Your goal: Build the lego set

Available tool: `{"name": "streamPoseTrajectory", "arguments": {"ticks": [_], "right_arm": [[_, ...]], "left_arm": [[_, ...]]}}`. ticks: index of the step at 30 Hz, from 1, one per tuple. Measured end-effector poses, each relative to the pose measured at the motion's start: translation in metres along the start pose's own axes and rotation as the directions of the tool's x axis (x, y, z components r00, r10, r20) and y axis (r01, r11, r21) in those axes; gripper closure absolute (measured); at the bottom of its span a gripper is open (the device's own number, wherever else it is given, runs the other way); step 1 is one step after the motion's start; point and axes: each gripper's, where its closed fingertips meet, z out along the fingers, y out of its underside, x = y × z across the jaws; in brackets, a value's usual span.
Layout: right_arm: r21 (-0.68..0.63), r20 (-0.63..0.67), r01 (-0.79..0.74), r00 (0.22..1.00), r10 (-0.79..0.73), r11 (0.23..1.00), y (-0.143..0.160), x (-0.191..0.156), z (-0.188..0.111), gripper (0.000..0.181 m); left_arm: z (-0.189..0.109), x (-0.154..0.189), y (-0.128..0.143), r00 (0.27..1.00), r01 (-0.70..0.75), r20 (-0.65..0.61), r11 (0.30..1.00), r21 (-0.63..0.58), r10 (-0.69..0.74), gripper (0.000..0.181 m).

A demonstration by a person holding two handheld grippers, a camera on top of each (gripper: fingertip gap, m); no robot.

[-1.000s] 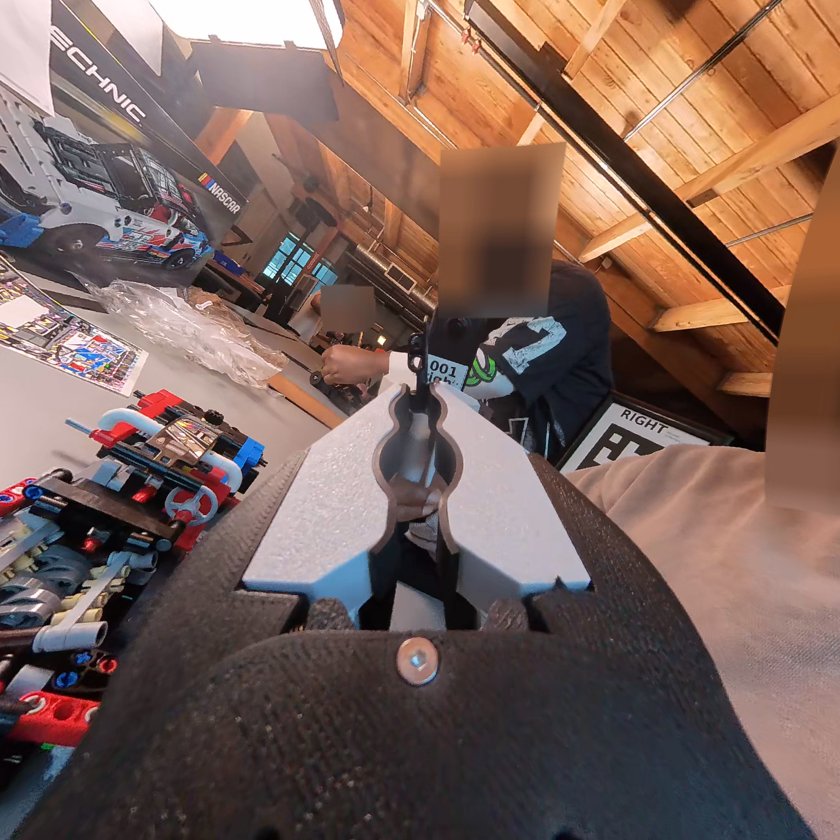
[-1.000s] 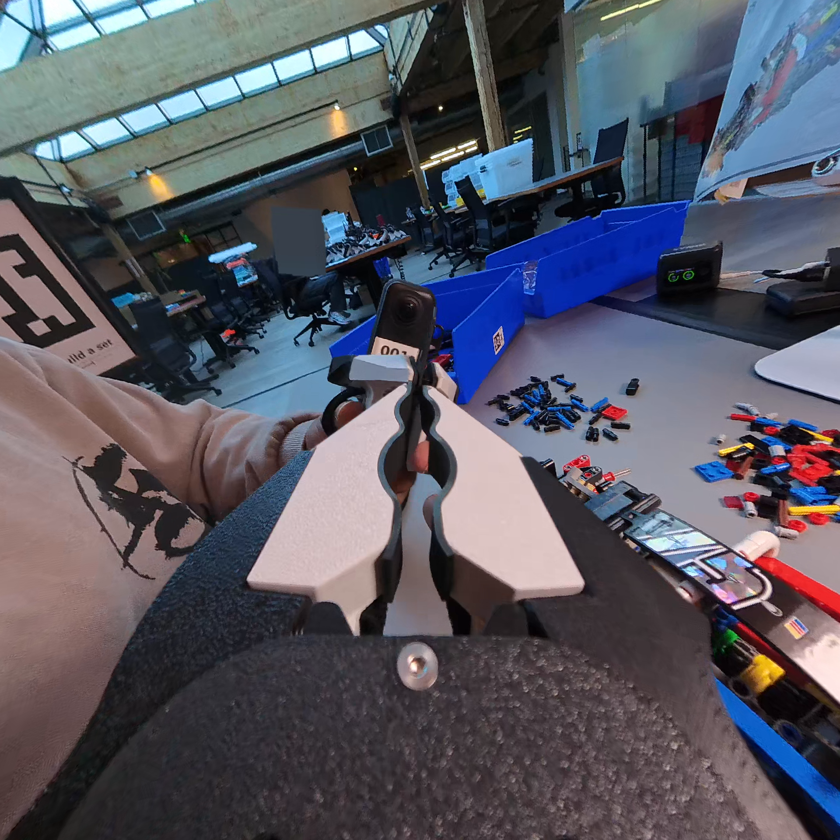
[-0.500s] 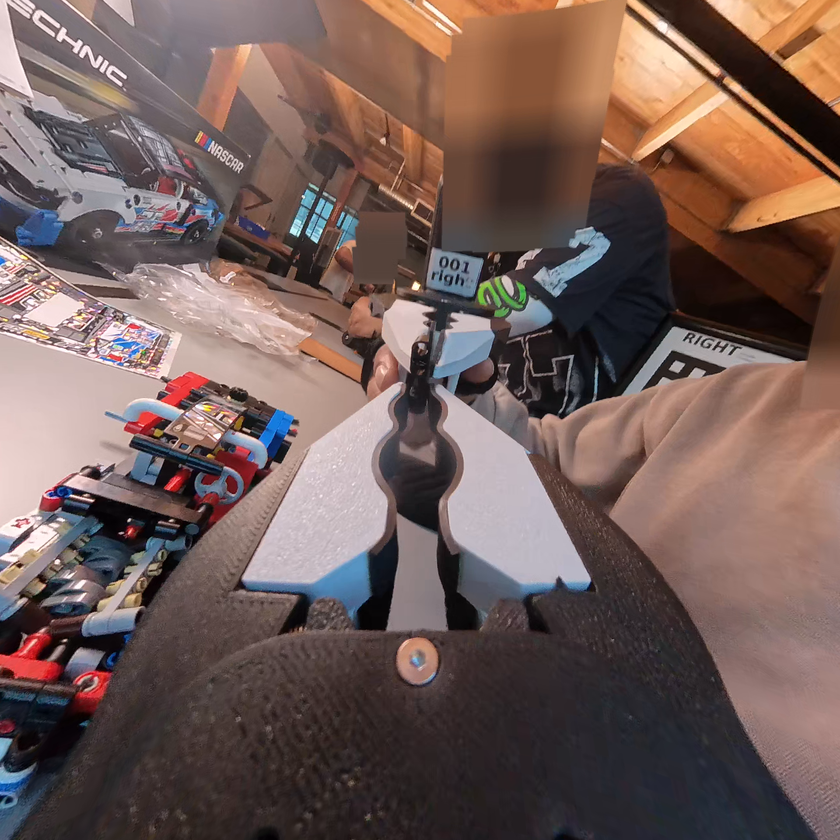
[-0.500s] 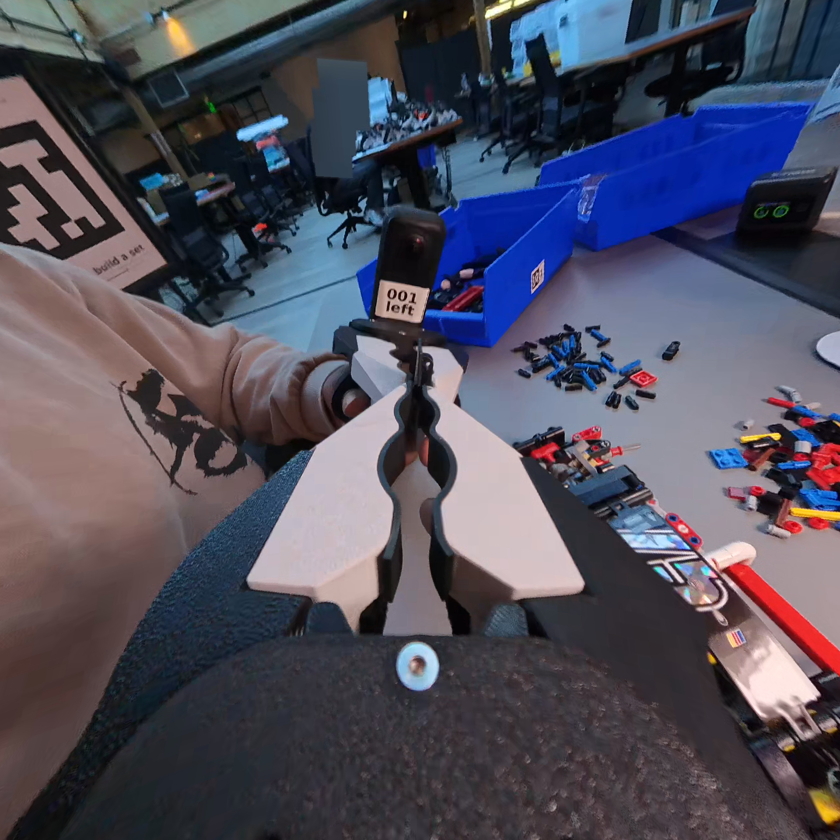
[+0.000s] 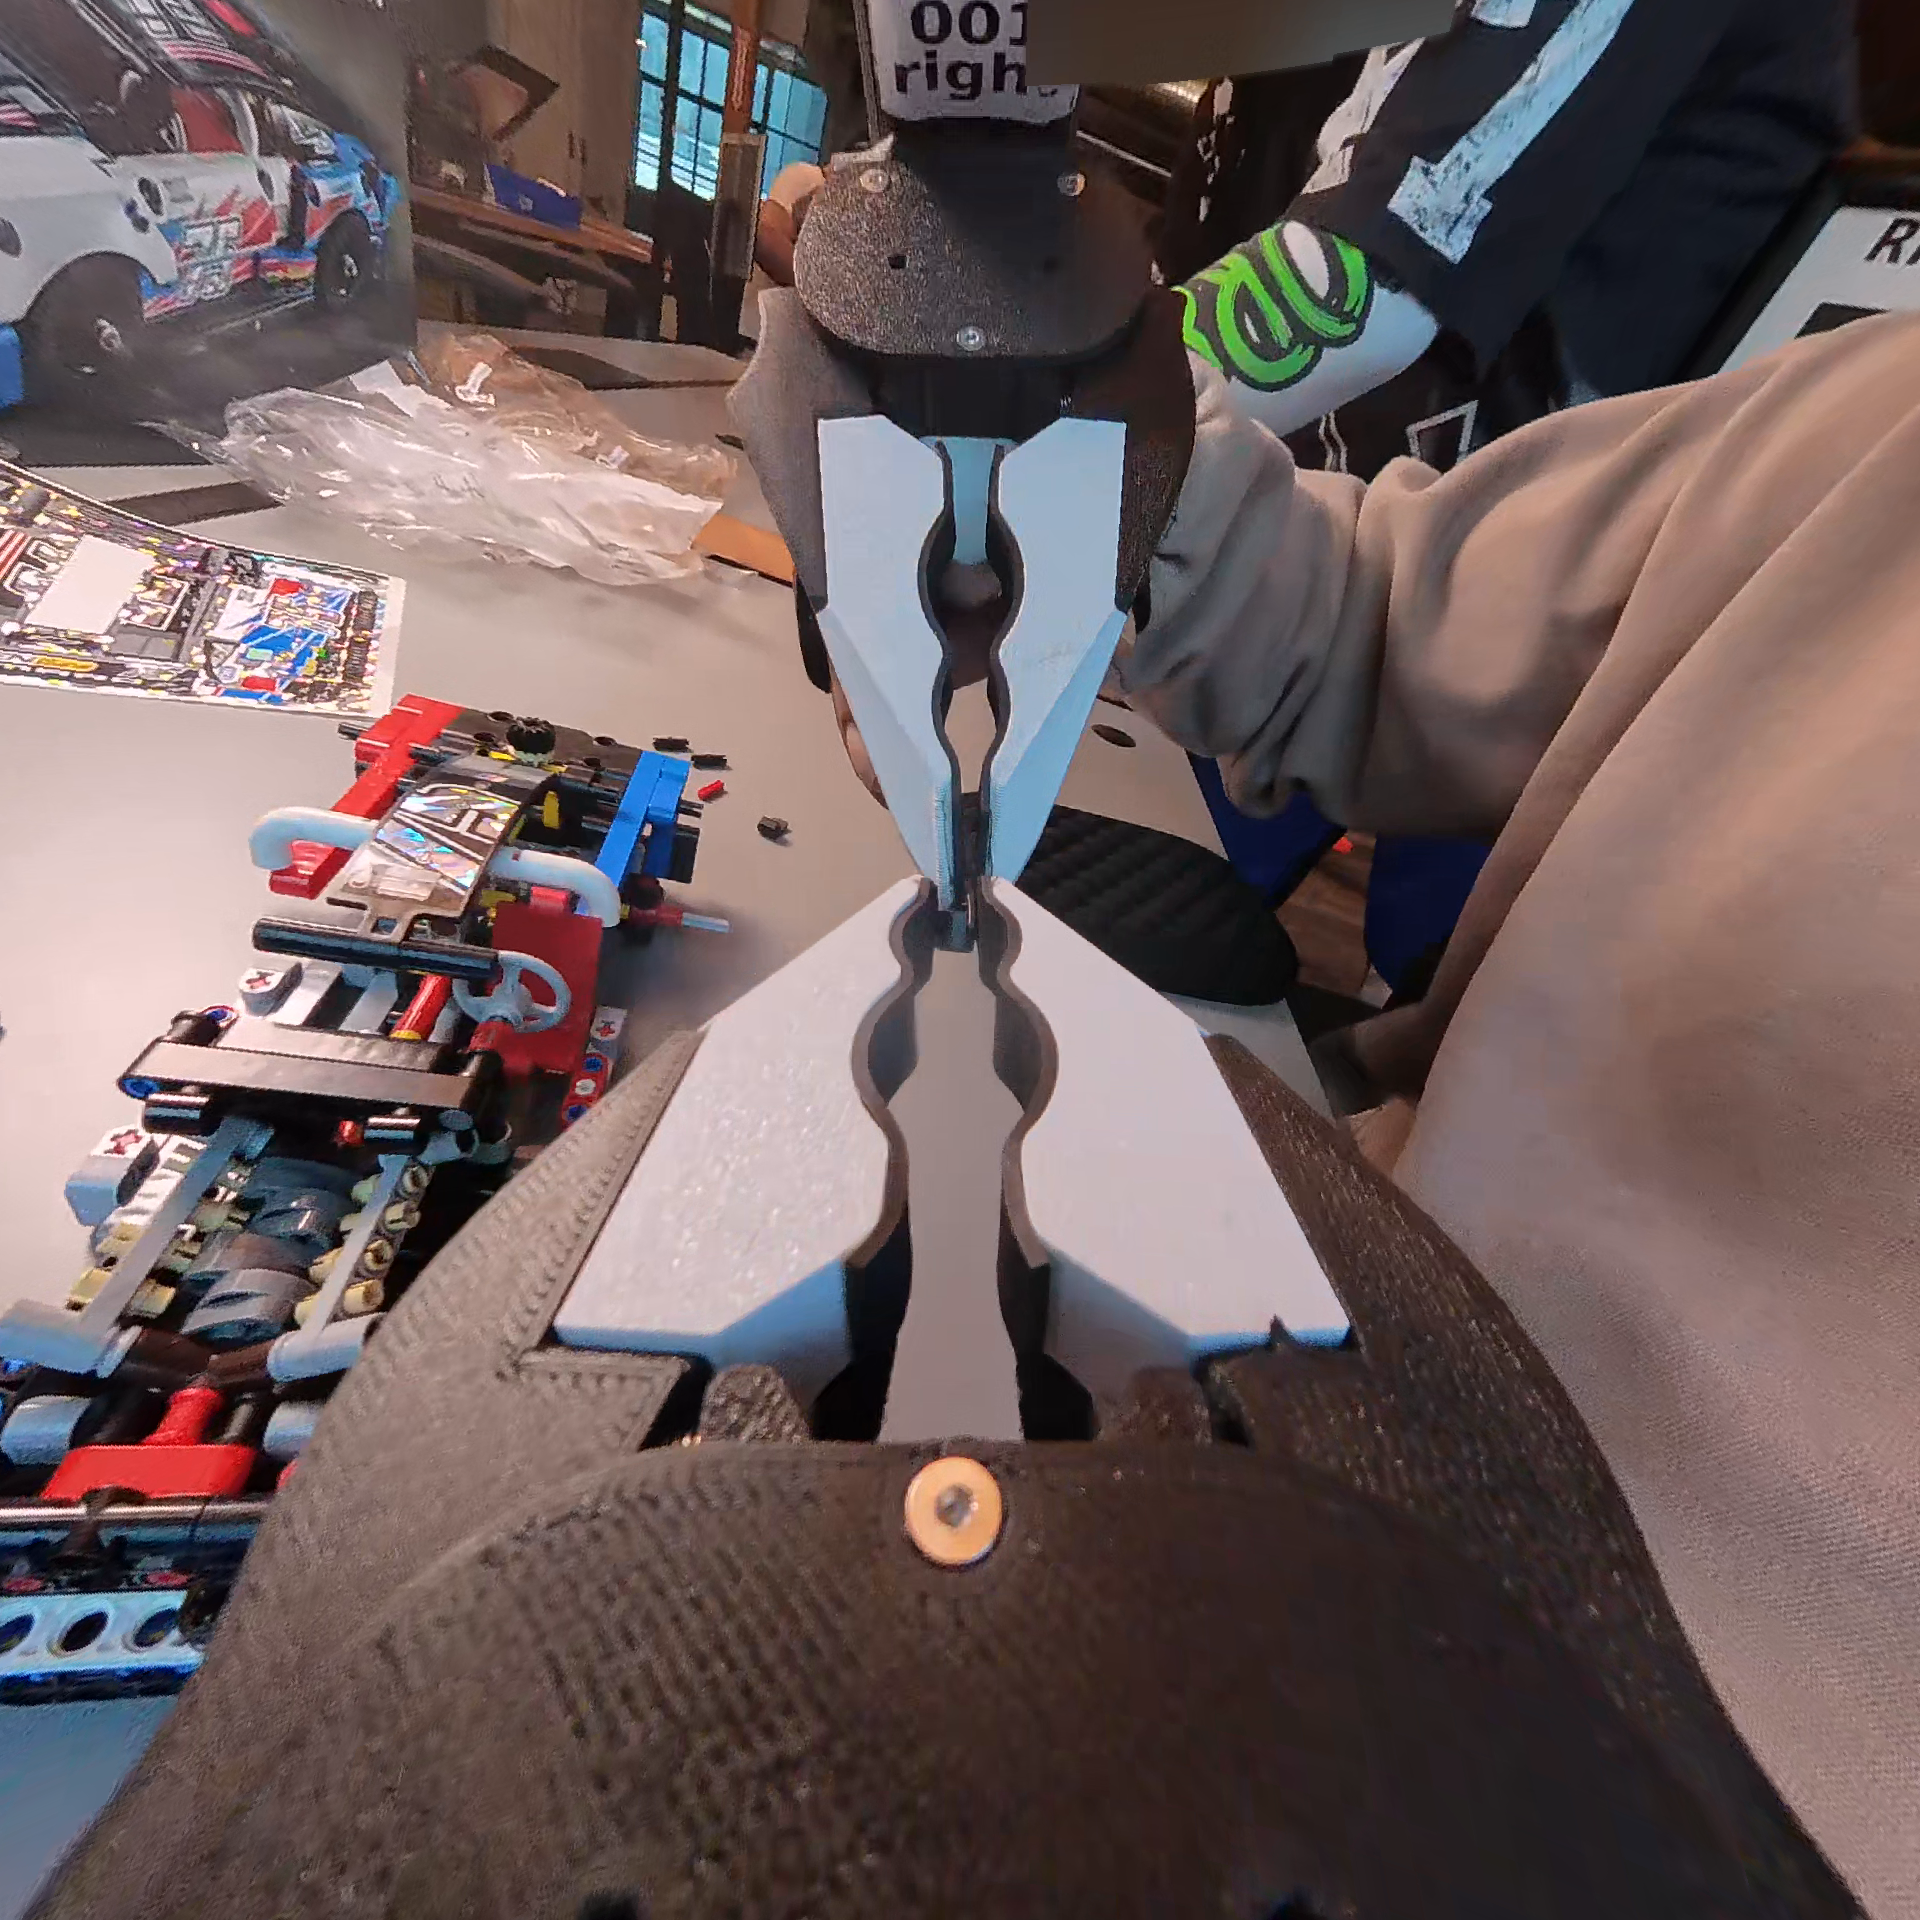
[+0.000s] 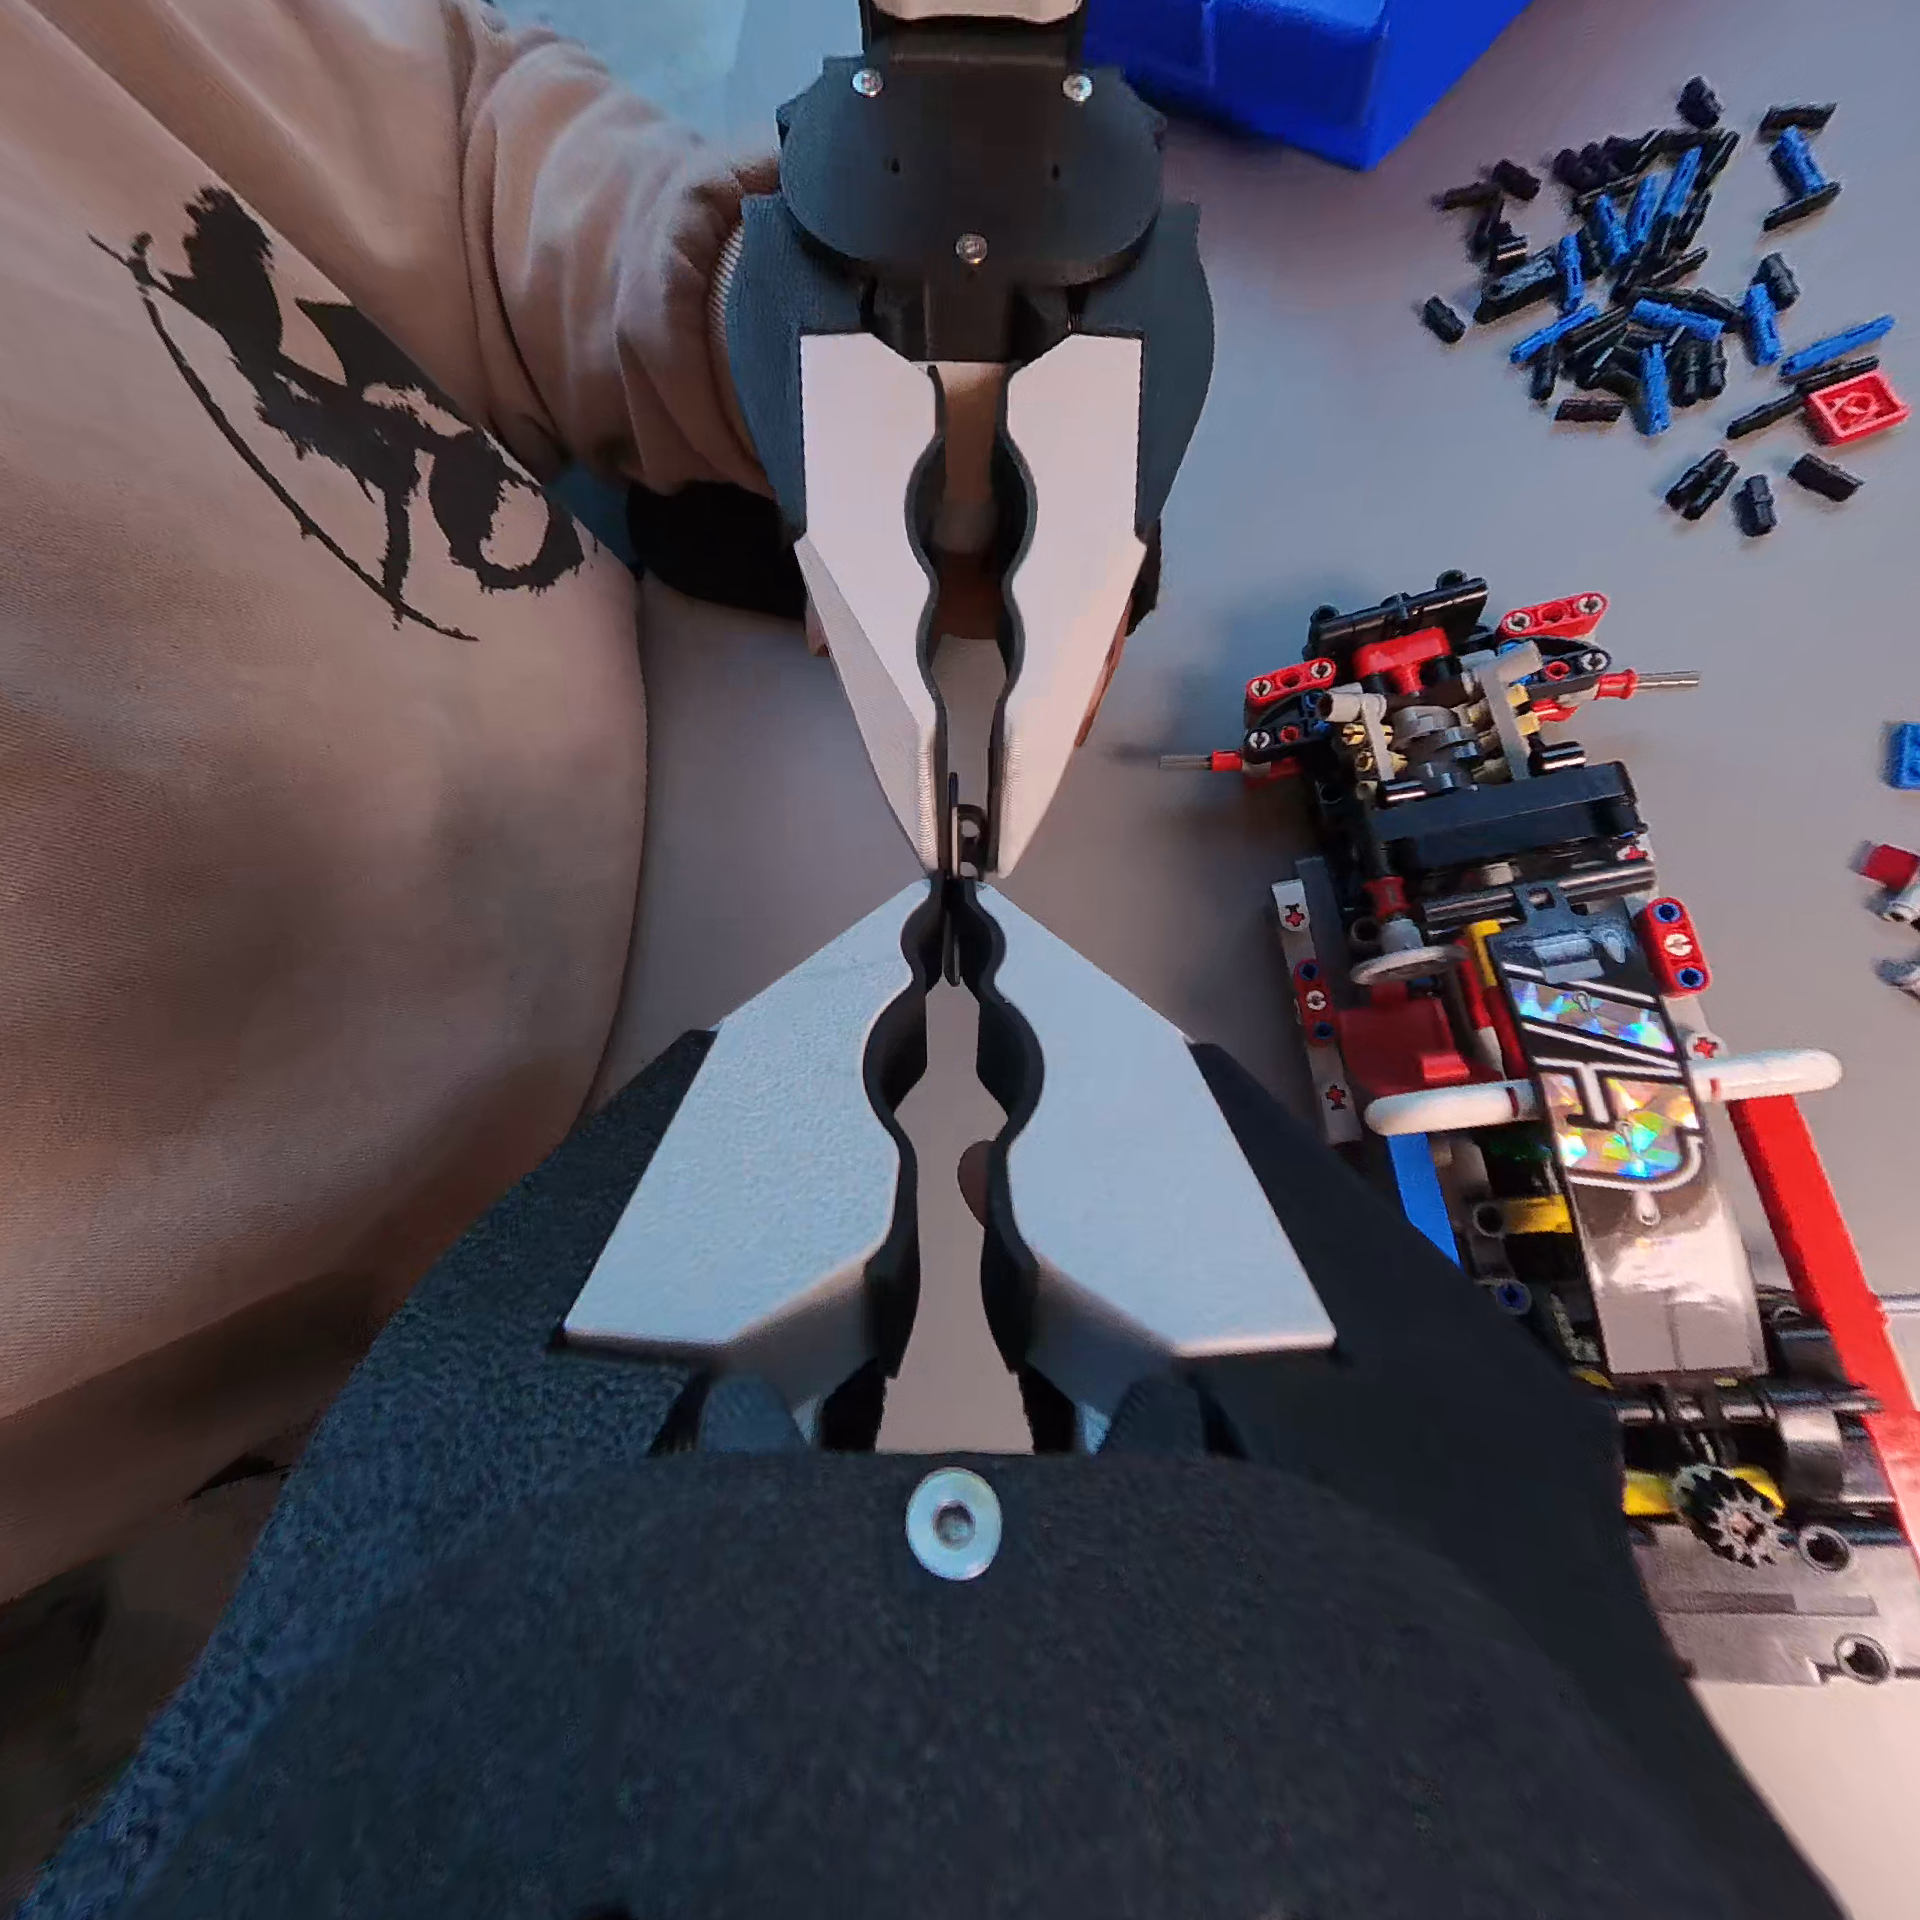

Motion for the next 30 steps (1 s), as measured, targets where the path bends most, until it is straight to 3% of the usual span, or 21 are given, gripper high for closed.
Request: {"name": "streamPoseTrajectory", "arguments": {"ticks": [6,11,17,24,30], "right_arm": [[0.008,0.007,0.016,1.0,-0.016,1.0,-0.004,-0.003,-0.004,0.181],[0.193,-0.042,0.041,0.999,-0.034,0.98,-0.025,0.002,-0.013,0.173],[0.41,-0.324,0.258,0.938,-0.124,0.875,-0.045,0.01,-0.018,0.163],[0.384,-0.597,0.466,0.784,-0.171,0.797,-0.05,0.019,-0.025,0.161],[0.238,-0.73,0.607,0.627,-0.272,0.758,-0.048,0.026,-0.022,0.169]], "left_arm": [[-0.001,0.003,-0.005,1.0,0.003,-0.015,1.0,0.016,-0.003,0.177],[-0.015,-0.004,-0.028,0.994,0.105,-0.03,0.98,0.169,-0.102,0.177],[-0.027,-0.016,-0.044,0.97,0.245,-0.072,0.917,0.314,-0.234,0.177],[-0.03,-0.02,-0.05,0.94,0.342,-0.123,0.859,0.381,-0.319,0.177],[-0.028,-0.022,-0.05,0.915,0.403,-0.159,0.825,0.396,-0.371,0.177]]}}
